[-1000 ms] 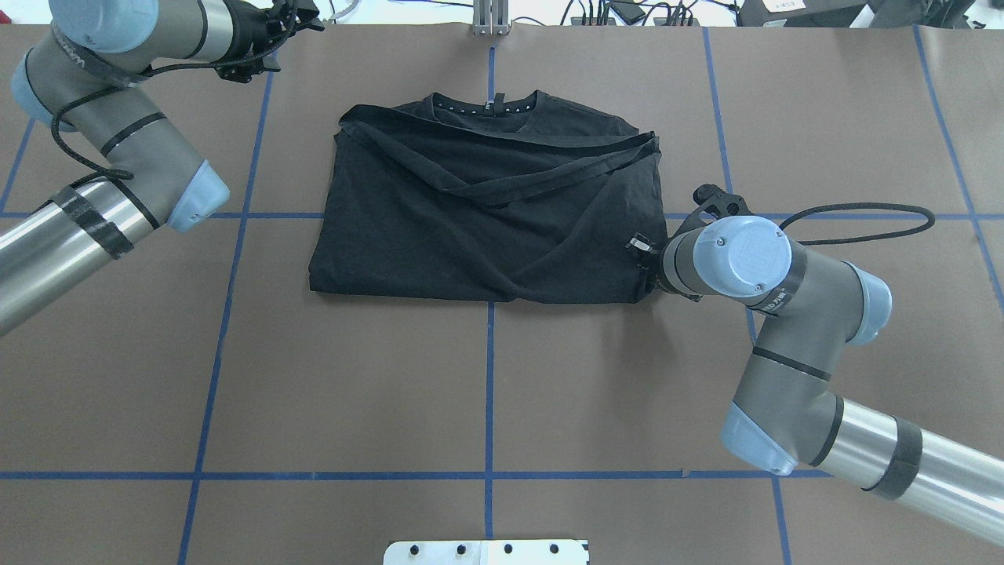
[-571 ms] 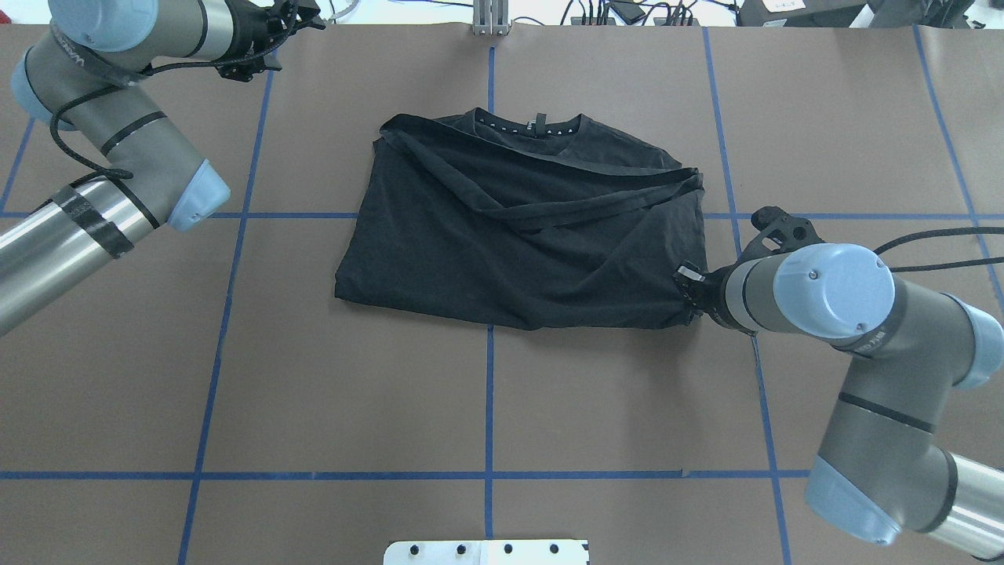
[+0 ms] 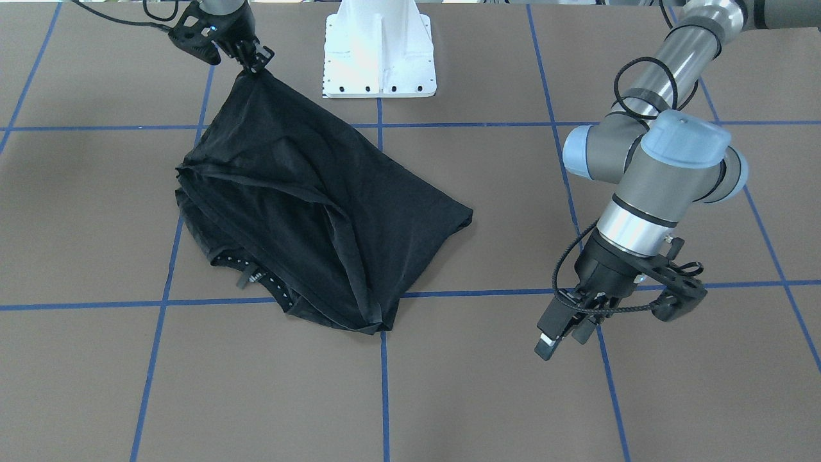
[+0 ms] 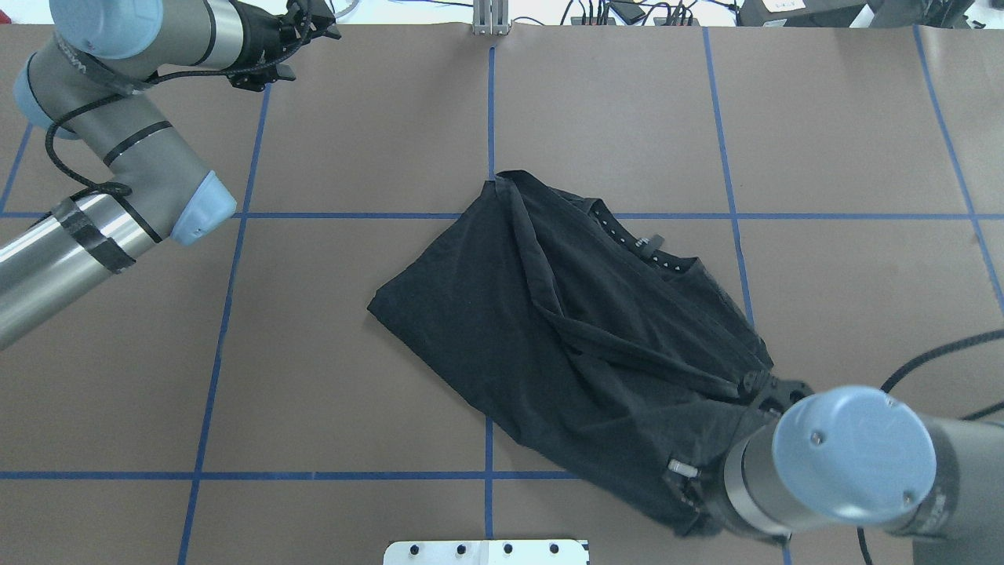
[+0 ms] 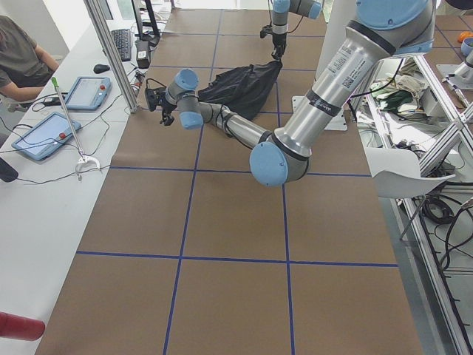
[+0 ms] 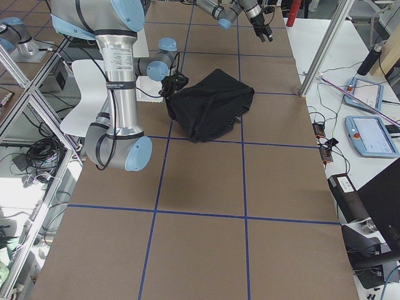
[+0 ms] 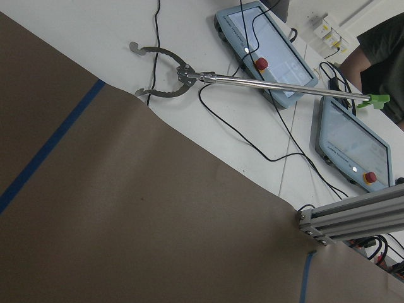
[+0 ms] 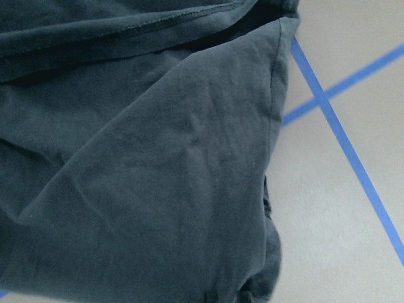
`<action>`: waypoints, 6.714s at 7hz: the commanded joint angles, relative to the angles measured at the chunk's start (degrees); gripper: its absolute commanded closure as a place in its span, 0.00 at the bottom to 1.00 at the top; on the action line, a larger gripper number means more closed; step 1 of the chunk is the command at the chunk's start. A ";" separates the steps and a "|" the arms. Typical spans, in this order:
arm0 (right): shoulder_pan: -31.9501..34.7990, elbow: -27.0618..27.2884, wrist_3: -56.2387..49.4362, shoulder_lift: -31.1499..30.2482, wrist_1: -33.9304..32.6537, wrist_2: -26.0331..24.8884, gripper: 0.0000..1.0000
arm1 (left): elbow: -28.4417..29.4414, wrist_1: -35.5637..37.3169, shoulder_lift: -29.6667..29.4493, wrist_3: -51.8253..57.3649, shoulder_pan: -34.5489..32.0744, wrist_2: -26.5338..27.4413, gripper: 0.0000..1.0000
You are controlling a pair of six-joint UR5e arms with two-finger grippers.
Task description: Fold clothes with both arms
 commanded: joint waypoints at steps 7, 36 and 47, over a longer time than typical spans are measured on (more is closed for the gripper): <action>18.09 -3.26 -3.81 9.68 -1.12 -7.60 0.00 | -19.05 19.73 11.06 -3.88 25.38 10.15 0.14; 4.48 -32.20 18.77 18.13 16.29 -27.72 0.05 | -0.75 6.99 -0.29 18.45 4.12 3.82 0.00; 5.10 -35.02 17.27 21.30 15.76 -27.72 0.96 | -3.39 6.99 1.73 18.36 4.04 3.73 0.00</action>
